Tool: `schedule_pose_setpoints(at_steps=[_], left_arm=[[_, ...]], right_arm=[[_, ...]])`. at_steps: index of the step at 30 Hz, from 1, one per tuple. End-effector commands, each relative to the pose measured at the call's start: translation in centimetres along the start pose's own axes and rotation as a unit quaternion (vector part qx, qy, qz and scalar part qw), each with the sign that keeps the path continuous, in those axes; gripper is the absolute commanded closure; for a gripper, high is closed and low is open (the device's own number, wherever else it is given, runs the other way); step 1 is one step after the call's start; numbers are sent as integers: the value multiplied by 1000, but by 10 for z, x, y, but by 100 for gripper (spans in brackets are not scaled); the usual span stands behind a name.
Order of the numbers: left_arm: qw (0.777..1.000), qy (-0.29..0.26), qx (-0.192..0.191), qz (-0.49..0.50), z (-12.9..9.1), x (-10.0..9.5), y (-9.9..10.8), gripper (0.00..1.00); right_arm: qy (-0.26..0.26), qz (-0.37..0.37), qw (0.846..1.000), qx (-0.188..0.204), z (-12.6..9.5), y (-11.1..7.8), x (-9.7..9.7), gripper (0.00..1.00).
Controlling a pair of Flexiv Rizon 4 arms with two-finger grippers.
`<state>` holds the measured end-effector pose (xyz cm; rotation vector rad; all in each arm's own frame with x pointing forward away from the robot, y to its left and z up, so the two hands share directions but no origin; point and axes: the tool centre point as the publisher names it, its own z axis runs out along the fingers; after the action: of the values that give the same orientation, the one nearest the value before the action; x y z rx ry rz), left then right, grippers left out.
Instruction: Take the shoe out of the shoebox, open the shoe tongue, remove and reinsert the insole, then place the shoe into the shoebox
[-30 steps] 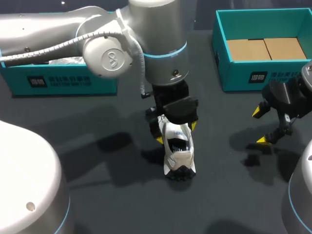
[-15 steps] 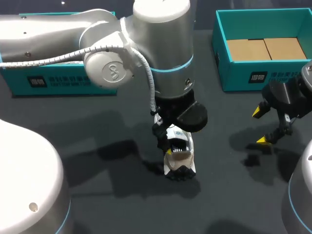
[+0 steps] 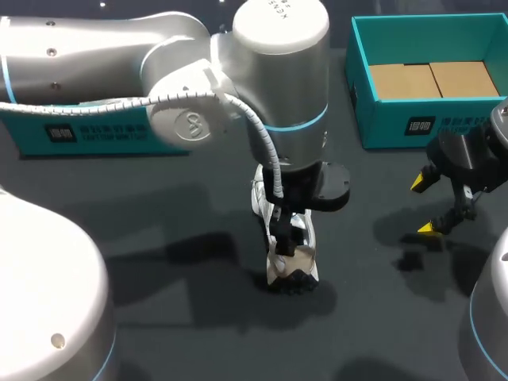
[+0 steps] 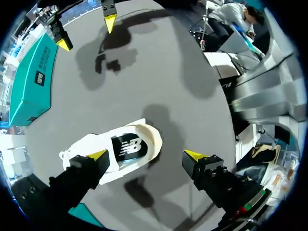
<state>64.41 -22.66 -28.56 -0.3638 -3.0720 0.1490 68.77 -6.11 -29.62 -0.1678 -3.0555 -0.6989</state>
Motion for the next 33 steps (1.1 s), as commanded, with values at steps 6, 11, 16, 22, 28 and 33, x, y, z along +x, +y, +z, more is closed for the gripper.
schedule_pose_setpoints(at_steps=[6, 11, 16, 22, 28, 33], left_arm=[[997, 8, -14, -73, 9, 0, -8, 0], [998, 3, -20, -57, 22, 6, -13, 0], [997, 6, -23, -68, 34, 8, -12, 0], [994, 8, -35, -103, 53, 12, -16, 0], [992, 11, -41, -115, 69, 13, -16, 0], [993, 5, -41, -112, 81, 15, -15, 0]], right_arm=[[-2, 0, 1000, 1, 1, 0, 2, 0], [-2, 0, 1000, 1, 1, 0, 2, 0], [-2, 0, 1000, 1, 1, 0, 2, 0], [-2, 0, 1000, 1, 1, 0, 2, 0], [-2, 0, 1000, 1, 1, 0, 2, 0], [-2, 0, 1000, 1, 1, 0, 2, 0]])
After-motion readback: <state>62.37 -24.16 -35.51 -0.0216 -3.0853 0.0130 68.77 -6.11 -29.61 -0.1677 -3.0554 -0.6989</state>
